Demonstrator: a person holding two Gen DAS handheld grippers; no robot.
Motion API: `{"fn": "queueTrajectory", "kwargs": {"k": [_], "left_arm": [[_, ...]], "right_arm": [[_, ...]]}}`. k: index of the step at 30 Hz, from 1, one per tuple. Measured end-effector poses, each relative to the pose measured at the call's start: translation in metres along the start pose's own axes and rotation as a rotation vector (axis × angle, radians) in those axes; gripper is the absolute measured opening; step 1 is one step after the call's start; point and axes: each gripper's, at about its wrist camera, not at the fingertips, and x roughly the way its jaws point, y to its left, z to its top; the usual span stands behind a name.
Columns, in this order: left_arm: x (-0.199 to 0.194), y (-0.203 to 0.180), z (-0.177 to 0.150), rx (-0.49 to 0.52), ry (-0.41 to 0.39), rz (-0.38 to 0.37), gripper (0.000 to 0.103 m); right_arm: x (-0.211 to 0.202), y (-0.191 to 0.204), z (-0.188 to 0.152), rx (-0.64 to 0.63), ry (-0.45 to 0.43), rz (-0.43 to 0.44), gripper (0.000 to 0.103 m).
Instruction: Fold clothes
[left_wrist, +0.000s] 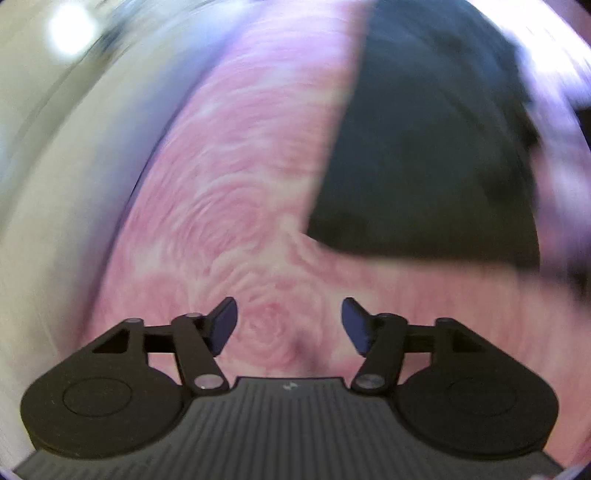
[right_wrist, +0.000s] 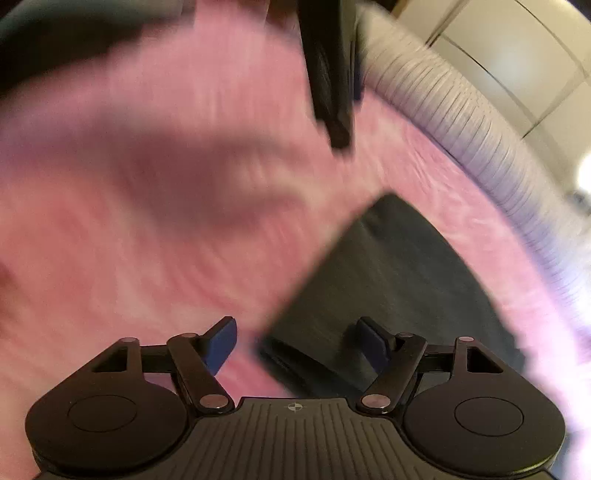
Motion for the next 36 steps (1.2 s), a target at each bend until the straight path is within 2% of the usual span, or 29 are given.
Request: {"fn": "queueTrajectory", "kwargs": {"k": [1,2,4,6,8,9,10,11,12,14,16,21,25,28,31,36], "left_arm": [[0.002,-0.014,-0.002,0.125,-0.025,0.020,0.061],[0.004,-0.028,-0.004,0.248,-0.050,0.040,0.062],[0.013,-0.051,-0.005,0.449,-0.111,0.085,0.062],[0.025,-0.065,-0.003,0.590,-0.176,0.123,0.062],[0.040,-0.073,0.002,0.719,-0.232,0.166,0.062],[0.047,-0.074,0.006,0.761,-0.248,0.172,0.059],[0.054,-0.074,0.010,0.799,-0.262,0.177,0.049],[0.057,-0.072,0.016,0.801,-0.260,0.171,0.038],[0.060,-0.069,0.021,0.803,-0.257,0.164,0.020],[0.058,-0.059,0.032,0.771,-0.229,0.121,0.017],[0.050,-0.051,0.037,0.723,-0.213,0.118,0.012],[0.008,-0.043,0.033,0.626,-0.155,0.076,0.011],[-0.034,-0.047,0.017,0.590,-0.029,0.009,0.011],[-0.059,-0.032,0.038,0.521,0.064,-0.045,0.012],[-0.081,0.000,0.088,0.436,0.073,-0.068,0.012],[-0.101,0.038,0.216,0.407,-0.004,-0.043,0.012]], "right_arm": [[0.005,0.000,-0.001,-0.009,0.024,-0.022,0.062],[0.004,-0.008,-0.003,0.028,0.030,0.007,0.056],[-0.003,-0.019,-0.007,0.070,0.013,0.047,0.025],[-0.018,-0.035,-0.007,0.124,-0.025,0.083,0.018],[-0.030,-0.048,-0.002,0.168,-0.052,0.109,0.014],[-0.036,-0.055,0.000,0.188,-0.065,0.119,0.014],[-0.041,-0.062,0.002,0.204,-0.076,0.126,0.014],[-0.046,-0.068,0.004,0.218,-0.087,0.131,0.013],[-0.049,-0.072,0.006,0.230,-0.094,0.136,0.013],[-0.054,-0.081,0.007,0.248,-0.100,0.140,0.013],[-0.060,-0.086,0.010,0.263,-0.107,0.145,0.013],[-0.088,-0.075,0.019,0.279,-0.137,0.182,0.013],[-0.110,-0.062,0.028,0.287,-0.190,0.290,0.012],[-0.125,-0.072,0.028,0.353,-0.244,0.394,0.012],[-0.143,-0.115,0.011,0.523,-0.319,0.456,0.012],[-0.179,-0.231,-0.056,0.802,-0.455,0.449,0.012]]}}
